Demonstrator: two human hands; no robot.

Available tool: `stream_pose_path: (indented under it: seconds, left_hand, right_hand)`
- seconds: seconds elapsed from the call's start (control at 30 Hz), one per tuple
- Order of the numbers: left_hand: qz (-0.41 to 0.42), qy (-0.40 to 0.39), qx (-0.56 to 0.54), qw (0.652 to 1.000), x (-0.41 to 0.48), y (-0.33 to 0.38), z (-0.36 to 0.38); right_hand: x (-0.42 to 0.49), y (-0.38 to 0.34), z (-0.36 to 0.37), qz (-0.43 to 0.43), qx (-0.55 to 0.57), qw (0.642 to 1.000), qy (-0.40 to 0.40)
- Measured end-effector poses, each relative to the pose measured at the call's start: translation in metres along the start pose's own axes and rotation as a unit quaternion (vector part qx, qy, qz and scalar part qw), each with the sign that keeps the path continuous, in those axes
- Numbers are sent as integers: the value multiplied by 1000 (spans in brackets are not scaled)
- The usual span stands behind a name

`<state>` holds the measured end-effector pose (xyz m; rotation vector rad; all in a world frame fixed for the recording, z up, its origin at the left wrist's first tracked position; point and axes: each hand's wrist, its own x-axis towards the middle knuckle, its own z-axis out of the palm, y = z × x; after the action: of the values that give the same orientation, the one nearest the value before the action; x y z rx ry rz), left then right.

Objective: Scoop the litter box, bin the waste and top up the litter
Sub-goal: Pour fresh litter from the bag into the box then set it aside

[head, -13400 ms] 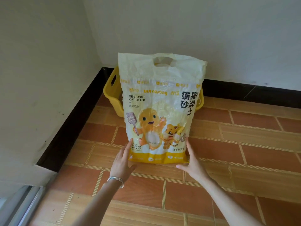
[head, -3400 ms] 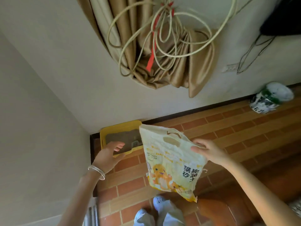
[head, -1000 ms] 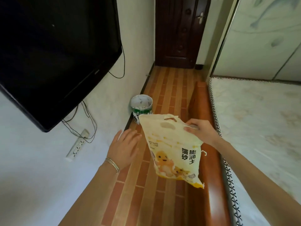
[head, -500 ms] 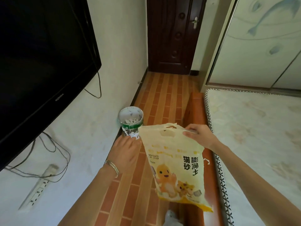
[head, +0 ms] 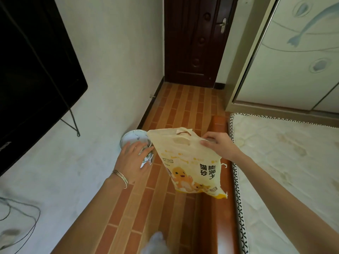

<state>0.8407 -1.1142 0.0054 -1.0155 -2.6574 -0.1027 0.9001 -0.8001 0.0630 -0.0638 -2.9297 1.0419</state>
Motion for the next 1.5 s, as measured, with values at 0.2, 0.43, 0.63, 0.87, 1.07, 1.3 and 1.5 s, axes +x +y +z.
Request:
stream_pose_path:
  seconds: [0.2,0.43,0.63,0.87,1.07,1.3,1.5]
  left_hand:
    - [20,-44,3,999,72,-36,45]
    - [34,-20,-17,999,189,-91,78]
    - [57,6,-5,998,276,-128,93]
    - [68,-3,-8,998,347,-160,125]
    - [66,-2,-8,998,423,-173,168]
    - [37,-5,0,999,546,-183,211]
    - [13,19,-17,1000,650,-183,232]
  right_hand:
    - [78,34,-10,18,-4,1000,1]
    - [192,55,-38,51,-17,998,13]
    - [281,67,-55,52,-21,998,26]
    - [363,95,-71,49,-26,998,19]
    - [447,143,-94,43,-47,998,4]
    - [574,202,-141,35,-58,997,-30]
    - [670,245,-181,28,-55,998,-25]
